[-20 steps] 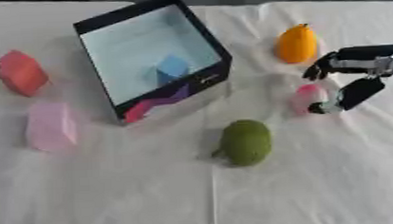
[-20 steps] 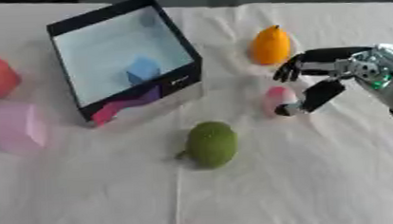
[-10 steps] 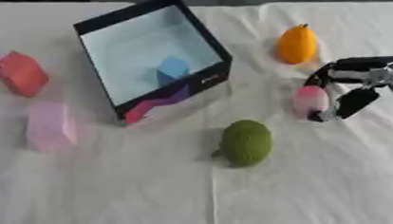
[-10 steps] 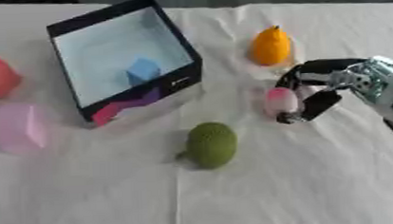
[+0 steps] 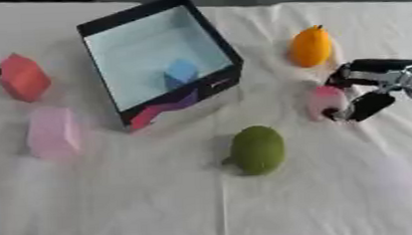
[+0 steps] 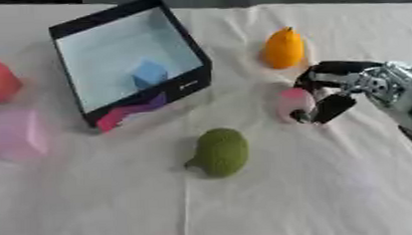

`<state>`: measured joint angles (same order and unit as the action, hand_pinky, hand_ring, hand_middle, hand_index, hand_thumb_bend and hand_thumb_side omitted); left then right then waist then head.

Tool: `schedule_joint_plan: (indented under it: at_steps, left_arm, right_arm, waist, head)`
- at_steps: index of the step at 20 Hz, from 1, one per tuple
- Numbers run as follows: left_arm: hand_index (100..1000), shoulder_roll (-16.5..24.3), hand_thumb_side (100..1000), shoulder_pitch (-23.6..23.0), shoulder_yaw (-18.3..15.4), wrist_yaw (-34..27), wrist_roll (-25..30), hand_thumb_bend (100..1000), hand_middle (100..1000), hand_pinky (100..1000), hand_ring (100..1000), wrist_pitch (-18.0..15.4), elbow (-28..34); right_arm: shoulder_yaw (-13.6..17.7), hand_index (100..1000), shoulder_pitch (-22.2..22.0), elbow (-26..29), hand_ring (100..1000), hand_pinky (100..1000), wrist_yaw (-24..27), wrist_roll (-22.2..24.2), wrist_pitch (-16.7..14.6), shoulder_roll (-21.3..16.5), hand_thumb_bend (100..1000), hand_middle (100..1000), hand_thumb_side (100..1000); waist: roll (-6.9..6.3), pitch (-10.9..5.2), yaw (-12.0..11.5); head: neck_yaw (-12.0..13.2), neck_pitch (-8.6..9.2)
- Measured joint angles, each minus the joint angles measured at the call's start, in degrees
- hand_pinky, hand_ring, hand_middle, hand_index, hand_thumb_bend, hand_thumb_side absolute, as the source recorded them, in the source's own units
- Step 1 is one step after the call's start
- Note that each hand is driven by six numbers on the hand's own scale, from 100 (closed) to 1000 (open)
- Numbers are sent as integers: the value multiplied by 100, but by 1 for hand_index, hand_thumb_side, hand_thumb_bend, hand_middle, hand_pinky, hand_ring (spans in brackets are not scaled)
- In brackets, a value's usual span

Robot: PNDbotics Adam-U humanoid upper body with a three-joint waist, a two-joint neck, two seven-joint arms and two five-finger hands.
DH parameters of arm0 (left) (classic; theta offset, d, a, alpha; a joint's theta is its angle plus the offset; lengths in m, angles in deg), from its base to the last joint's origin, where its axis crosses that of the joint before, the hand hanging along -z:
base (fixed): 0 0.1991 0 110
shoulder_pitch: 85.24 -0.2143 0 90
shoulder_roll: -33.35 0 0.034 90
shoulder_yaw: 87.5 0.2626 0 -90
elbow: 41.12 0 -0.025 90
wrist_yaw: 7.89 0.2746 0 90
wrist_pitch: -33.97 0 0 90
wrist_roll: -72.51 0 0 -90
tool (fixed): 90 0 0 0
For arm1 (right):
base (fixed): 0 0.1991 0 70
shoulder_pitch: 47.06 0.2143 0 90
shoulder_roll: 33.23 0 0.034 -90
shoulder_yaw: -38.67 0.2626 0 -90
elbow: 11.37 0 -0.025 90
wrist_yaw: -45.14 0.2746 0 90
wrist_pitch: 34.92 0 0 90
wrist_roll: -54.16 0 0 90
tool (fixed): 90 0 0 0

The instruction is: Pick up objects on the table and place them in the box.

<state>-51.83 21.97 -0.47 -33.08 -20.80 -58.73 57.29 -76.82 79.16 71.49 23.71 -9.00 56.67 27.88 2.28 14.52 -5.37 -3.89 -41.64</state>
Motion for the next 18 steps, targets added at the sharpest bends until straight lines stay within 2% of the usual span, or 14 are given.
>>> schedule_joint_plan:
  at_steps: [5,9,13,15,18]
  left_arm:
    - [784,0,773,6,0,-1,0,100,794,918,871,0,1]
    - [784,0,759,7,-13,-1,-17,100,795,918,872,-17,34]
    - [786,1,740,7,-120,-5,-96,102,798,918,875,-77,75]
    - [787,1,728,52,-197,-46,-164,103,797,917,874,-106,108]
    - [788,69,718,55,-292,-161,-248,100,798,918,876,-161,199]
  right_arm:
    - [108,711,-2,413,690,800,420,-380,194,-157,100,554,283]
    - [337,710,92,861,684,801,792,-508,229,-311,100,552,223]
    - [464,700,827,1129,669,791,1121,-489,272,-255,100,544,209]
    - [457,697,1387,1019,668,791,1139,-376,273,11,100,543,209]
    - [366,696,2078,435,668,792,944,-194,175,587,100,542,210]
  waist:
    - [1,-1,0]
    - [1,-3,33]
    - [1,-3,59]
    - [1,-4,101]
    - [-1,-42,40]
  head:
    - [7,1]
    - [31,1]
    - [4,-3]
    - [-74,-5]
    - [-193,-15]
